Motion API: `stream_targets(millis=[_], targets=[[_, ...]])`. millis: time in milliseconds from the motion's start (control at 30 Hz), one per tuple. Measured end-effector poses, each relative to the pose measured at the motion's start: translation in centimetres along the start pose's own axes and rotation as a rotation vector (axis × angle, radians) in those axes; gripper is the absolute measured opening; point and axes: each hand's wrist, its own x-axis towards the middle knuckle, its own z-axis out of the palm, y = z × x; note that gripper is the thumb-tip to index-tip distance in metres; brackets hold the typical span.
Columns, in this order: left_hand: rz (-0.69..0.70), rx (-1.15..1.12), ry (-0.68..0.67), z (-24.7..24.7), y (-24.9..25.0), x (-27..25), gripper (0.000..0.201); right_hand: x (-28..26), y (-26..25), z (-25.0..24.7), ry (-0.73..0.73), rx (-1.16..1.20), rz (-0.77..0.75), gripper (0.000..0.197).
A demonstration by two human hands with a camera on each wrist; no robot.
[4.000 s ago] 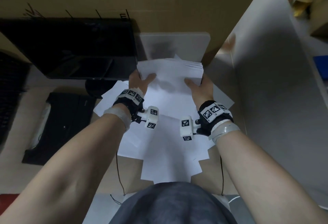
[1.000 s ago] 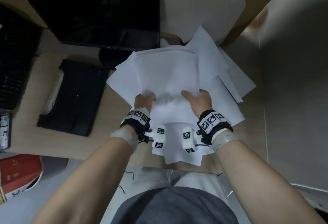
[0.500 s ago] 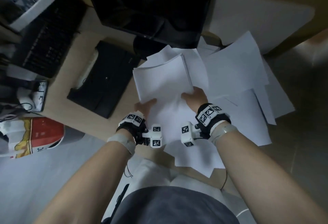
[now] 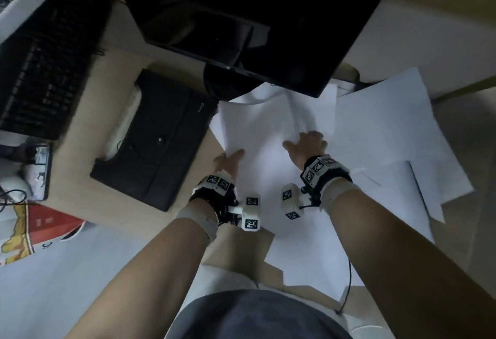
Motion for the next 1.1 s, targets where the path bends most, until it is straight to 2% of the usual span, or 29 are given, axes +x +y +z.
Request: stream_targets(millis=[133, 200, 300, 367, 433, 533, 633, 767, 900, 1000, 1100], targets=[[0.001, -0.028, -0.017, 0.0, -0.4, 0.6, 0.052, -1.0, 1.1, 0.6, 0.003, 0.074, 0.009, 0.052], [0.017, -0.013, -0.014, 0.3, -1.1, 0.4, 0.053, -1.7, 2.3, 1.0, -0.012, 0.219, -0.008, 0.052], [0.045, 0.013, -0.004, 0.8, -1.9, -0.7, 0.065, -3.3, 4.2, 1.8, 0.039, 0.387, -0.031, 0.048], [0.097, 0.003, 0.004, 1.3, -2.4, -1.7, 0.081, -4.1, 5.5, 2.0, 0.06, 0.449, -0.022, 0.051], [0.145, 0.031, 0.021, 2.1, -2.7, -2.3, 0.087, -4.7, 6.8, 2.0, 0.083, 0.491, 0.004, 0.051], [0.204, 0.042, 0.038, 3.5, -2.4, -3.6, 0.075, -5.1, 8.6, 1.5, 0.118, 0.515, 0.026, 0.041], [0.269, 0.123, 0.042, 4.8, -1.3, -4.3, 0.077, -5.3, 10.0, 0.6, 0.122, 0.504, 0.043, 0.044], [0.318, 0.211, 0.047, 5.9, 0.5, -4.4, 0.039, -4.7, 10.9, -0.3, 0.123, 0.493, 0.062, 0.045], [0.3, 0.264, 0.003, 6.3, 2.3, -3.0, 0.031, -3.4, 10.2, -1.1, 0.103, 0.45, 0.105, 0.046], [0.251, 0.357, -0.024, 6.4, 3.3, -2.0, 0.056, -2.5, 9.9, -1.3, 0.088, 0.466, 0.146, 0.057], [0.229, 0.385, -0.039, 6.5, 4.0, -1.3, 0.053, -1.7, 9.4, -1.3, 0.116, 0.586, 0.211, 0.083]])
